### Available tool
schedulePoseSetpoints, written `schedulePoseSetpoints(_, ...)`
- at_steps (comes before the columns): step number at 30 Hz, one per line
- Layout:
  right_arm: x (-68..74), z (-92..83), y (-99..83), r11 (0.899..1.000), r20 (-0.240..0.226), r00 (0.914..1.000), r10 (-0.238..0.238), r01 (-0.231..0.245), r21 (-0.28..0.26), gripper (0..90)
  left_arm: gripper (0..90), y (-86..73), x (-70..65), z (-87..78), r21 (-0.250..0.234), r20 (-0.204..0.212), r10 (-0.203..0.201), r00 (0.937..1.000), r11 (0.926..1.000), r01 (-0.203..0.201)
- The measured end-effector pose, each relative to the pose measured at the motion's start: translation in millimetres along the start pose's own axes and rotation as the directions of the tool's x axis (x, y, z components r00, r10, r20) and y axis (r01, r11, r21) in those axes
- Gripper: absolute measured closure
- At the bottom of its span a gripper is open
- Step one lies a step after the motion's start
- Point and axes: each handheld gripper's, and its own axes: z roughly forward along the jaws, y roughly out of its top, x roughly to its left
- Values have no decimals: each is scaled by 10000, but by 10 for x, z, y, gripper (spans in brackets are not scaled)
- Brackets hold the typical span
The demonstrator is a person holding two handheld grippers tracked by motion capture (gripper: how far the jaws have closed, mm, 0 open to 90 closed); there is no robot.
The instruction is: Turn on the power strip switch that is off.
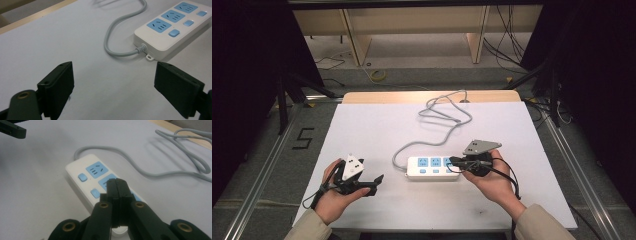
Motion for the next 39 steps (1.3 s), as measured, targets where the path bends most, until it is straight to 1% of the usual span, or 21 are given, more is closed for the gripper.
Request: schedulePoseSetpoints(39, 61, 174, 103, 9996, -263, 9996, -100, 107, 258, 900, 158, 3, 2, 0, -17, 3, 7, 10000, 10000, -7)
